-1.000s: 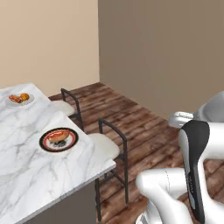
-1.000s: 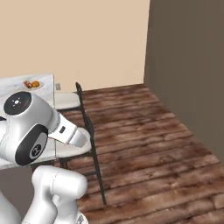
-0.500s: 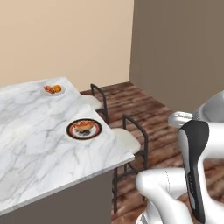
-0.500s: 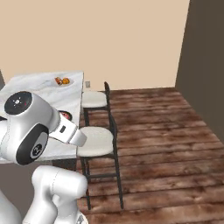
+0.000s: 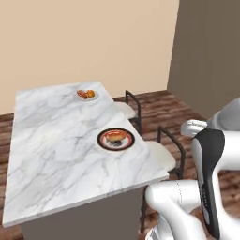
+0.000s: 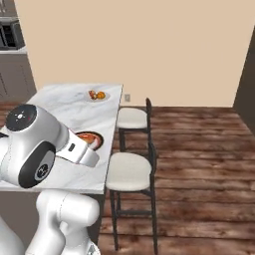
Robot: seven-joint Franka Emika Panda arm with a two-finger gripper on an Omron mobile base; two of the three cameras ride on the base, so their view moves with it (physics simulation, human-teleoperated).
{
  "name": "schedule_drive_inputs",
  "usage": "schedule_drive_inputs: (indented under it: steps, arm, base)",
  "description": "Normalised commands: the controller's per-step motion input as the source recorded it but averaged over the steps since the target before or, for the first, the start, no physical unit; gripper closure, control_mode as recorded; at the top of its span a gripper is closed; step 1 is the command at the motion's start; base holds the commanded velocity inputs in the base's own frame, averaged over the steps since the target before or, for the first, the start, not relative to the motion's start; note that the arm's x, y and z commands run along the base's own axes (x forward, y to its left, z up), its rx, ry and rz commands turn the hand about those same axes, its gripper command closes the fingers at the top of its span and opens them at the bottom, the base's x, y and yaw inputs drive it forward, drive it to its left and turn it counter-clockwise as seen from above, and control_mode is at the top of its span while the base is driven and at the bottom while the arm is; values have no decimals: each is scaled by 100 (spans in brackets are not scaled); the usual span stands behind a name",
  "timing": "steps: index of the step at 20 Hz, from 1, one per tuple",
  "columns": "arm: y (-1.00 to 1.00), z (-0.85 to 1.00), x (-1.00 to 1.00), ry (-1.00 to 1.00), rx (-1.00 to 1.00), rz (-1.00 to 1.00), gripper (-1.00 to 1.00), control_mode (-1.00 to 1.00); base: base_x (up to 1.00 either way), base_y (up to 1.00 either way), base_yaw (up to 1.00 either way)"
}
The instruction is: Pick up the orange and peach from the fridge and place one fruit on each plate on the dining counter.
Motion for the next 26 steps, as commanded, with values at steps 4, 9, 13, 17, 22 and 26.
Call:
schedule_drive_inputs:
  steps: [4,9,13,17,22,26]
  arm:
    - [0,0,0,0,0,0,100,100]
    - [0,0,0,0,0,0,100,100]
    - [0,0,0,0,0,0,100,100]
    - [0,-1,9,5,-3,10,100,-100]
    - [0,-13,51,12,-3,2,100,-100]
    - [1,-15,68,10,-3,-1,100,-100]
  base:
    - [1,14,43]
    - [3,7,49]
    - [15,0,43]
    - [5,0,16]
    - [0,0,0]
    - [0,0,0]
